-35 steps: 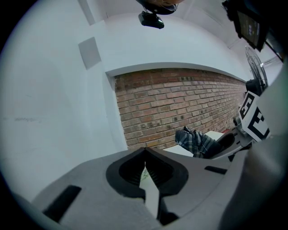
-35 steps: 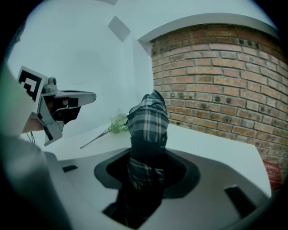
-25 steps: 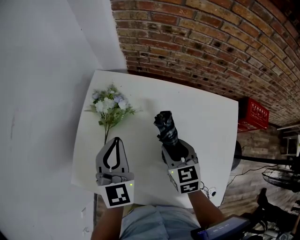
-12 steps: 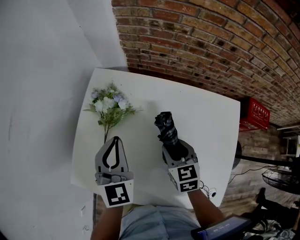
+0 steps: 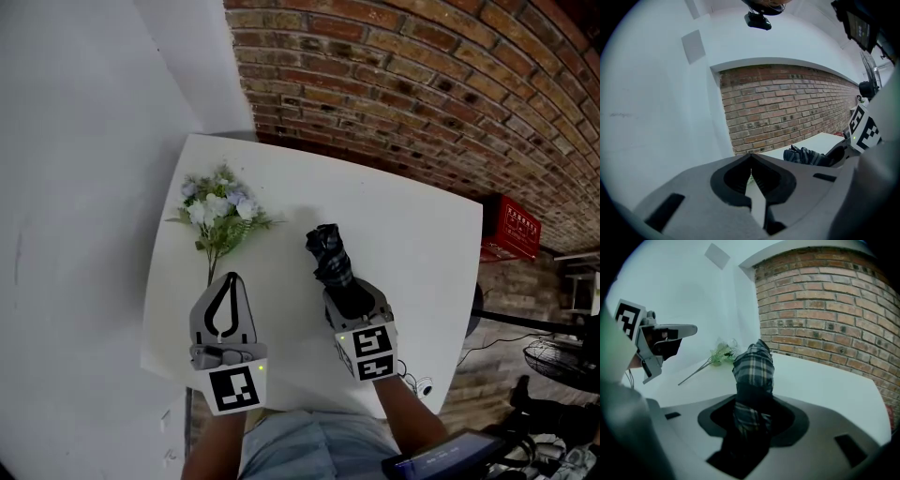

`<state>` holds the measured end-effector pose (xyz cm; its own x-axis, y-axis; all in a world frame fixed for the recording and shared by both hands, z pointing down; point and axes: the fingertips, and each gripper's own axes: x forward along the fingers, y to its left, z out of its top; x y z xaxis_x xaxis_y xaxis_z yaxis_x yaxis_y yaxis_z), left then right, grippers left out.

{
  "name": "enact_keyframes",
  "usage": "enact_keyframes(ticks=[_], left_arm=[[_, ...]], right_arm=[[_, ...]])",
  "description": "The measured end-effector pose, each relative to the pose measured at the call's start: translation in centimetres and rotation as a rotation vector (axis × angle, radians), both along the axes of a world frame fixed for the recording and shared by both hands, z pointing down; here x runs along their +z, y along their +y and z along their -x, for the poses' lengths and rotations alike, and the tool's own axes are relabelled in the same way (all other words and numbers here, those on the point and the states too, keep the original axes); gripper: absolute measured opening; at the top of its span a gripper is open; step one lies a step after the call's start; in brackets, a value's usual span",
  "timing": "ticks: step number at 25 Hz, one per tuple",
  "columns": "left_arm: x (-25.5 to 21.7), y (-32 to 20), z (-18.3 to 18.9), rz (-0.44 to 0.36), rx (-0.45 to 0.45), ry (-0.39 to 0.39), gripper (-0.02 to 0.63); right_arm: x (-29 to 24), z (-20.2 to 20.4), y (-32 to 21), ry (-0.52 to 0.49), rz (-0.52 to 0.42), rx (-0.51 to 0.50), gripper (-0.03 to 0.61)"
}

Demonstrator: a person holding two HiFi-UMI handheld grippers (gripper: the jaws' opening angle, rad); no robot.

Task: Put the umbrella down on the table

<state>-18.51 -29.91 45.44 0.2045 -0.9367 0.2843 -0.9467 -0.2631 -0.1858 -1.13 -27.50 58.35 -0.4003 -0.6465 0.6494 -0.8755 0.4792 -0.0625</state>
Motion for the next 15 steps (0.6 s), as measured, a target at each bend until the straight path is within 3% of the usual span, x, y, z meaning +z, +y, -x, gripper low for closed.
enact_keyframes(ticks=[11, 15], left_arm=[[0.3, -0.1, 0.4, 0.004, -0.006, 0.001, 0.009], [0.2, -0.2, 0.6, -0.001, -0.007, 0.005, 0.009]], right_arm=[[0.8, 0.1, -0.3, 0.012, 0.046, 0.004, 0.195], [1.6, 0.3, -0.3, 0.020, 0.102, -0.004, 0.199]])
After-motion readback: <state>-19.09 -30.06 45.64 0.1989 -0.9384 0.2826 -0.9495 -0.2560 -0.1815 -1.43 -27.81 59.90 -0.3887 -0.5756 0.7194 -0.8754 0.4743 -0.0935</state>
